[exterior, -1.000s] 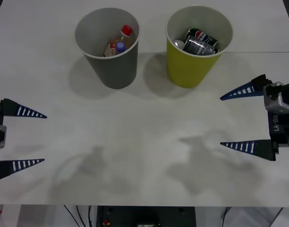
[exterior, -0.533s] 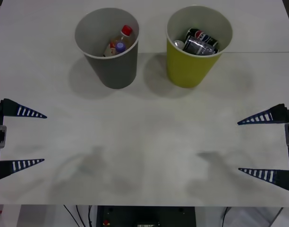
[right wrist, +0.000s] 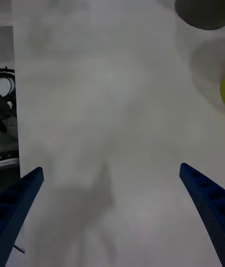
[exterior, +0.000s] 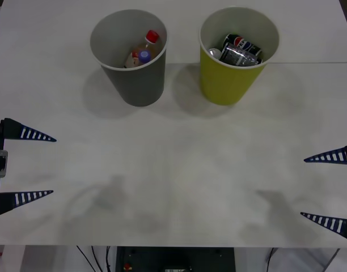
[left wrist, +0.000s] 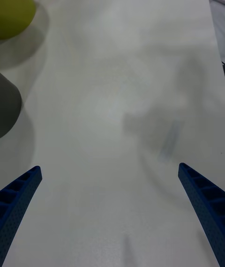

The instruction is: Put the can into the green bin and the plastic bottle into the gray bin

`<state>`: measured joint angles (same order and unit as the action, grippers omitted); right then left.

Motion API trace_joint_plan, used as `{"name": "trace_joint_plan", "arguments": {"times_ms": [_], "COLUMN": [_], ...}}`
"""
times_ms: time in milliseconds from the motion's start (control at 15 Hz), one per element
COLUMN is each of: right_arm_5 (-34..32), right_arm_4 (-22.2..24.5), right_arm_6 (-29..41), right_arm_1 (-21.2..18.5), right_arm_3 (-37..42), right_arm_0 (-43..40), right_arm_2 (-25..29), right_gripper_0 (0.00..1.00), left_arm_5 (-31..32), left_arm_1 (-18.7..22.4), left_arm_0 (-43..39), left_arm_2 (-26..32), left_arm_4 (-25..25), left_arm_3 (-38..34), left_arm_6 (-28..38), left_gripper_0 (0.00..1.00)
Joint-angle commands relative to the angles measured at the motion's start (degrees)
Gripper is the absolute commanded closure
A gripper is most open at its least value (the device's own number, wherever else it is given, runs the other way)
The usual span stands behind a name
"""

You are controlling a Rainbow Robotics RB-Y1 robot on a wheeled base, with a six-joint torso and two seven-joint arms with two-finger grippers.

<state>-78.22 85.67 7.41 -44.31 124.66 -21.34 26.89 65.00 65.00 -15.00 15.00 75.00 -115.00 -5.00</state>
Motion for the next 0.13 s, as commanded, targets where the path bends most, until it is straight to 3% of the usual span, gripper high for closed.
{"name": "trace_joint_plan", "arguments": {"times_ms": [67, 133], "right_arm_5": [0.0, 0.0], "right_arm_4": [0.0, 0.0], "right_arm_6": [0.0, 0.0], "right_arm_1": [0.0, 0.0], "right_arm_3": [0.0, 0.0], "right_arm_0": [0.0, 0.0], "right_arm_2": [0.0, 0.0], "right_gripper_0": [0.0, 0.0], "left_arm_5": [0.0, 0.0], "left_arm_1": [0.0, 0.0], "left_arm_0": [0.0, 0.0], "left_arm_2": [0.0, 0.0], "left_arm_4": [0.0, 0.0], "left_arm_3": [0.0, 0.0], "left_arm_6": [0.0, 0.0], "left_gripper_0": [0.0, 0.0]}}
